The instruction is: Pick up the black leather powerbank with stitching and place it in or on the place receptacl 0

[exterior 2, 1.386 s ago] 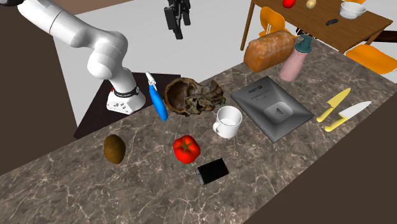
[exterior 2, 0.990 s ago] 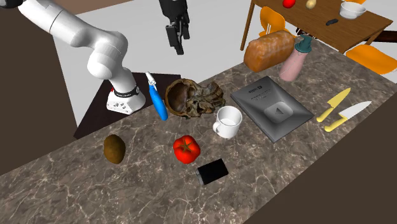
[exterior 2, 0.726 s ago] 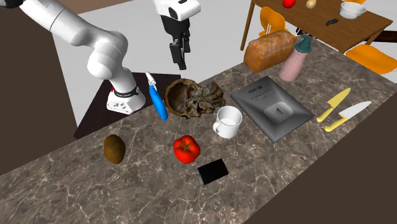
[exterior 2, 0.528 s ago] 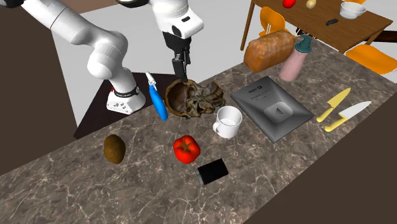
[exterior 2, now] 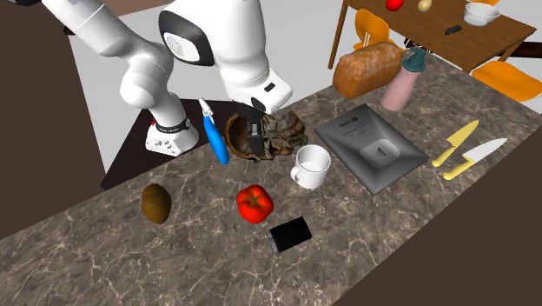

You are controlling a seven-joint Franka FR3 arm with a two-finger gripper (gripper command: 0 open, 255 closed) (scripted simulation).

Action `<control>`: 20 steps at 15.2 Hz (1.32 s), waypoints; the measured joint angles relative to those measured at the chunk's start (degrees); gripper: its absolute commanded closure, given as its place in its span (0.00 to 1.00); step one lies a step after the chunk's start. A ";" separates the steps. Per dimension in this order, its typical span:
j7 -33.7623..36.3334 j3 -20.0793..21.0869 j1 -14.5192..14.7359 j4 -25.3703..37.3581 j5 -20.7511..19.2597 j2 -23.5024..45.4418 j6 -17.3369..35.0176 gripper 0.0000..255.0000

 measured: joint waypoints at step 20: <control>-49.76 -10.59 -6.82 29.79 32.27 51.83 5.13 0.00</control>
